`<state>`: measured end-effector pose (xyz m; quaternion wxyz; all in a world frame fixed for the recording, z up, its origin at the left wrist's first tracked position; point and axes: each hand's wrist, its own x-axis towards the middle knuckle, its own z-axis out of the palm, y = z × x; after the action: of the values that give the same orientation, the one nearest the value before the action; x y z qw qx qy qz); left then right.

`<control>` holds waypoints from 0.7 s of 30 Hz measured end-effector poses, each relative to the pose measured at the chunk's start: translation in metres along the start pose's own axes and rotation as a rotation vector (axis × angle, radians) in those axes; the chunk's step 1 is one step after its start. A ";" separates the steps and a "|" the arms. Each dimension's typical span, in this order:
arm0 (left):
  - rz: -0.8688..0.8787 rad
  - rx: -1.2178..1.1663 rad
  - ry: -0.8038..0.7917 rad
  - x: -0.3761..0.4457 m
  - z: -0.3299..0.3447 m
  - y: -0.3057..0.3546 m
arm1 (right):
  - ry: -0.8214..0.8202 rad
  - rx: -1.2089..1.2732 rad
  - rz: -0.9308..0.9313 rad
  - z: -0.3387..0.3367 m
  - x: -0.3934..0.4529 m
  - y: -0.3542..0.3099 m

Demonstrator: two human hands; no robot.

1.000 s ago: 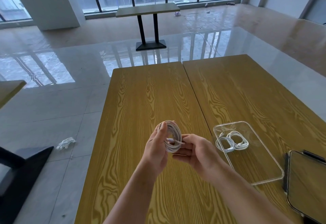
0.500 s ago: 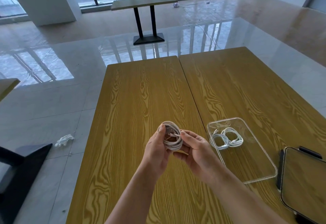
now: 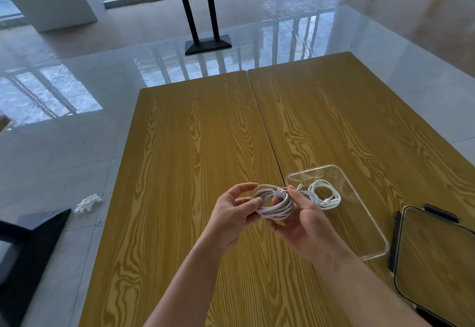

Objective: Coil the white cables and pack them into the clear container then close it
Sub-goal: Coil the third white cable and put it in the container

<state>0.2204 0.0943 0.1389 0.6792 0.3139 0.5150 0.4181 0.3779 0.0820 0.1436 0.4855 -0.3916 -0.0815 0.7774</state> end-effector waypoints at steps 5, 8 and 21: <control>0.013 0.052 0.050 0.016 0.022 -0.008 | -0.001 -0.019 -0.001 -0.025 0.005 -0.014; 0.042 0.093 0.051 0.022 0.033 -0.011 | 0.008 -0.078 -0.014 -0.038 0.009 -0.024; -0.073 0.344 -0.017 0.070 0.086 -0.041 | 0.238 -0.211 0.073 -0.117 0.023 -0.063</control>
<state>0.3217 0.1379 0.0964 0.6345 0.4104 0.5842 0.2963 0.4972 0.1039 0.0837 0.4192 -0.5326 -0.0902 0.7297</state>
